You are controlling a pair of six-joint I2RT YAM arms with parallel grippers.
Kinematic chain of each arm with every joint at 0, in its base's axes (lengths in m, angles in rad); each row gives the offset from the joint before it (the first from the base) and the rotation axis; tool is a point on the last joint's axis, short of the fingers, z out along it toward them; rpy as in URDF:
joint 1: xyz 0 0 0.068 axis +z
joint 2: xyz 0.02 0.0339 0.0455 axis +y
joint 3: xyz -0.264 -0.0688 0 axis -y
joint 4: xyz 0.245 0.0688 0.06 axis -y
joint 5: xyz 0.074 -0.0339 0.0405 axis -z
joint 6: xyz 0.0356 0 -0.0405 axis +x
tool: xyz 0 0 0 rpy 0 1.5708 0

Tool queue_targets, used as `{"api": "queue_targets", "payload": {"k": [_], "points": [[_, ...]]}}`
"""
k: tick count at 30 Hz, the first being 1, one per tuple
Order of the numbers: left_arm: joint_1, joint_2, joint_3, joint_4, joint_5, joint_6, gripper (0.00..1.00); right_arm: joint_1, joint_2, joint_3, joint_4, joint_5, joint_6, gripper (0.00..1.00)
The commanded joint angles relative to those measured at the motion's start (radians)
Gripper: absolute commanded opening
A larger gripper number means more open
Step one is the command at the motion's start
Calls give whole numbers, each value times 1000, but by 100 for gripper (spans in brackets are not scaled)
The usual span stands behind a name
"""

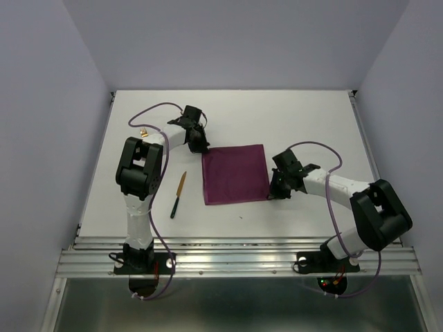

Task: Fold the napkin into a case and place the utensils inside
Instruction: Smooth out the square-folded napkin at the center of the board.

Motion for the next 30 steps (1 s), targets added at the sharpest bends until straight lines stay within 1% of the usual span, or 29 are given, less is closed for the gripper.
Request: {"api": "queue_targets", "payload": {"k": [1, 4, 5, 7, 12, 15, 19, 25, 30], "points": [[-1, -79, -9, 1, 8, -5, 0, 8, 22, 16, -4, 76, -9, 5], [-1, -82, -1, -4, 5, -1, 0, 8, -41, 55, -24, 120, -17, 5], [-1, -85, 2, -5, 5, 0, 0, 8, -90, 68, -9, 169, -15, 5], [1, -86, 5, -5, 3, 2, 0, 8, -113, 85, 11, 215, -23, 6], [-1, -79, 25, -17, -14, 5, 0, 8, 26, 242, 22, 301, -90, 6], [-2, -80, 28, -16, -12, 5, 0, -1, 191, 387, 26, 280, -127, 6], [-2, -71, 36, -37, -14, 22, 0, -13, 302, 478, 26, 300, -126, 6], [-2, -75, 34, -42, -5, 34, 0, -25, 403, 493, 16, 291, -112, 4], [-5, -89, 11, -43, 0, 41, 0, -25, 376, 452, 19, 271, -110, 4]]}}
